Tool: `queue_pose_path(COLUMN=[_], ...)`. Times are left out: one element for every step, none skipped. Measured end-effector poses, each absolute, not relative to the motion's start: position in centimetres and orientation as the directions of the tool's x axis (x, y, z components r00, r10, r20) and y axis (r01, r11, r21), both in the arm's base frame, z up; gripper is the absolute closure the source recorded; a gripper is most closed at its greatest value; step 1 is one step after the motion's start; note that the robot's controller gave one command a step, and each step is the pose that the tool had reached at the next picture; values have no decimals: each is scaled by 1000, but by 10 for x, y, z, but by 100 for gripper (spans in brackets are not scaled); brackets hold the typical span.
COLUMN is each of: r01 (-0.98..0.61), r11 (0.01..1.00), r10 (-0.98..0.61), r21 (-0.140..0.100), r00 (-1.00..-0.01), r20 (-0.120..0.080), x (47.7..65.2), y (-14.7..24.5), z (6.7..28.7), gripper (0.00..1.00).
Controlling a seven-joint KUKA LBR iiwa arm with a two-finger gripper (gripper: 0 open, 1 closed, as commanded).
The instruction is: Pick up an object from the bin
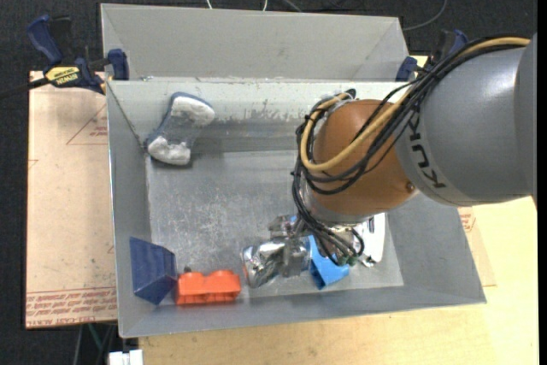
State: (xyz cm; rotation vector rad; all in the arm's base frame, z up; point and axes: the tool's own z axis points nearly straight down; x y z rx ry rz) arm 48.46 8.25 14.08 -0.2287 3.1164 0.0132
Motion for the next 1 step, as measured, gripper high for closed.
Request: queue_pose_path(r01=[-146], r11=[989], r10=[-146], r21=[8], r00=[-989], r20=[-19], x=[485], y=[83], z=[166], gripper=[100])
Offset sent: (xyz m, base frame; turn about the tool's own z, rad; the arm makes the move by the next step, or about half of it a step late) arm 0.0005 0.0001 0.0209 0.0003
